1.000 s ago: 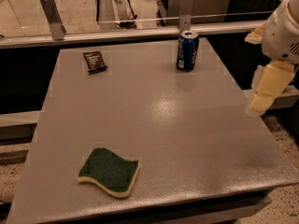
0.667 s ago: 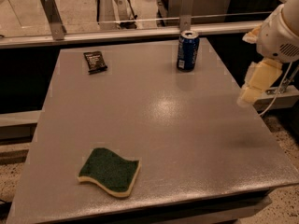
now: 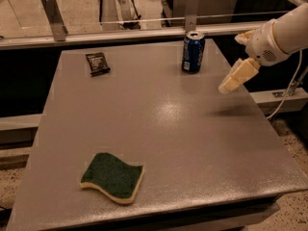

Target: Move pepsi can near sponge

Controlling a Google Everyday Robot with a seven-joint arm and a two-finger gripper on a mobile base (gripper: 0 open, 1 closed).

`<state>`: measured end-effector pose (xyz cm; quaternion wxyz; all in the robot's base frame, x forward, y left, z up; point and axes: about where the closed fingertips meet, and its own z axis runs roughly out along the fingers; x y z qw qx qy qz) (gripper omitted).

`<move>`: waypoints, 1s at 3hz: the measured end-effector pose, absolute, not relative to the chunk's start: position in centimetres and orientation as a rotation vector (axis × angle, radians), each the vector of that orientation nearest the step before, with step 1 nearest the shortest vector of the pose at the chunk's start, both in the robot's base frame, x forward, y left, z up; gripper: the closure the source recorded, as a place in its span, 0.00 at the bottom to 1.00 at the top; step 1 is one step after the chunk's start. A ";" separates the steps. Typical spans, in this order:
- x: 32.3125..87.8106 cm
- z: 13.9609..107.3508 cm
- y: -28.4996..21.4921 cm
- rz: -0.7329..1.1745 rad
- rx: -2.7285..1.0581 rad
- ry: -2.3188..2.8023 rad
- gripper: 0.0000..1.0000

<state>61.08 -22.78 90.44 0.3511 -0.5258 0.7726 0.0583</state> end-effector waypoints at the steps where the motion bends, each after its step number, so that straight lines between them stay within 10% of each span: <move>1: 65.1 89.3 -20.6 0.273 -1.286 1.894 0.00; 3: 71.5 87.2 -16.7 0.482 -1.177 1.734 0.00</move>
Offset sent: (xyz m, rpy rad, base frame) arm 0.1153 0.0669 -0.0283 0.4537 -0.1200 0.0943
